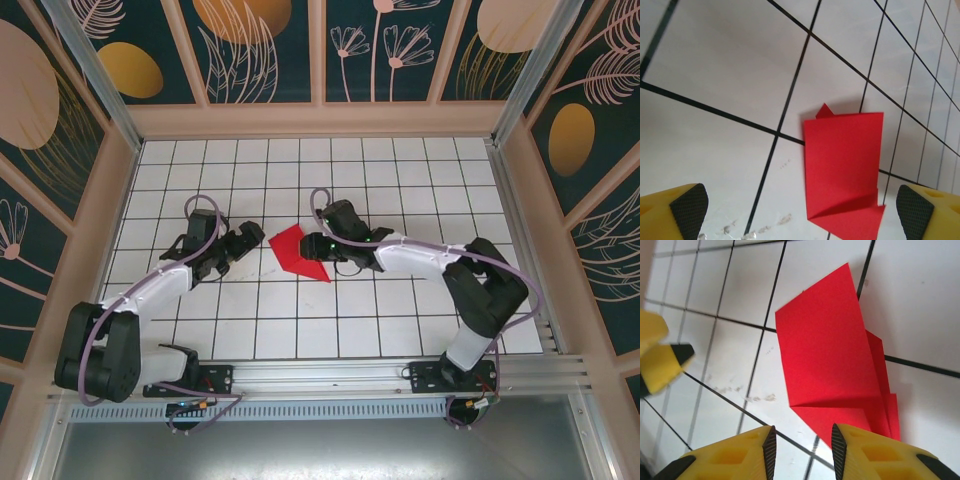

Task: Fold a paper plane with a square sheet of paper (pick it up from the middle)
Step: Move the paper to the center of the table, then fold the wing for the fifth time at the center of the table.

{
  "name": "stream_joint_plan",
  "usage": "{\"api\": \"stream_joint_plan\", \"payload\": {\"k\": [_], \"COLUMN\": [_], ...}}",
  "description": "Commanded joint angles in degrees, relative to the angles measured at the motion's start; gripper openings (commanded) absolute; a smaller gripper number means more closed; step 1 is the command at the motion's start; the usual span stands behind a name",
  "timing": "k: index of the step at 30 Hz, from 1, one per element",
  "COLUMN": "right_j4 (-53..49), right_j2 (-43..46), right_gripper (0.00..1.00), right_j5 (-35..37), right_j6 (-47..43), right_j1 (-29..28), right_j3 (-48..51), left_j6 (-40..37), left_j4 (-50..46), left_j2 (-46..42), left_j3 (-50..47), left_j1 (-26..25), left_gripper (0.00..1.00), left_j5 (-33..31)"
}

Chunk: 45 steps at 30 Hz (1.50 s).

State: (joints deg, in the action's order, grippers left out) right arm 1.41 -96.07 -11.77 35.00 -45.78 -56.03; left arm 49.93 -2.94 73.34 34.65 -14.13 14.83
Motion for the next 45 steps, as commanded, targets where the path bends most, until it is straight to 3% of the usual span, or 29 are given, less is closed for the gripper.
{"api": "stream_joint_plan", "payload": {"k": [1,12,26,35,45], "right_j4": [4.20,3.04,4.23,9.90,13.68], "right_j2": [0.58,-6.38,-11.27,-10.84,-10.86], "right_gripper": [0.37,0.36,0.35,0.35,0.34], "right_j5": [1.41,-0.55,-1.77,-7.46,-11.10], "right_j6": [8.03,8.33,9.88,13.15,15.20], "right_j1": [-0.01,-0.01,1.78,4.70,6.58], "right_j3": [2.71,-1.34,-0.87,4.35,6.97], "left_j6": [1.03,4.60,8.86,12.65,16.22], "left_j4": [1.90,6.05,8.61,12.26,15.83], "left_j2": [-2.20,-2.46,3.83,6.61,9.07], "left_j3": [-1.78,-4.51,-2.14,-2.29,-2.89], "left_j1": [0.29,-0.71,-7.37,-9.84,-10.92], "left_gripper": [0.98,0.98,0.93,0.81,0.59], "left_j5": [3.48,6.54,7.12,8.43,9.53]}}
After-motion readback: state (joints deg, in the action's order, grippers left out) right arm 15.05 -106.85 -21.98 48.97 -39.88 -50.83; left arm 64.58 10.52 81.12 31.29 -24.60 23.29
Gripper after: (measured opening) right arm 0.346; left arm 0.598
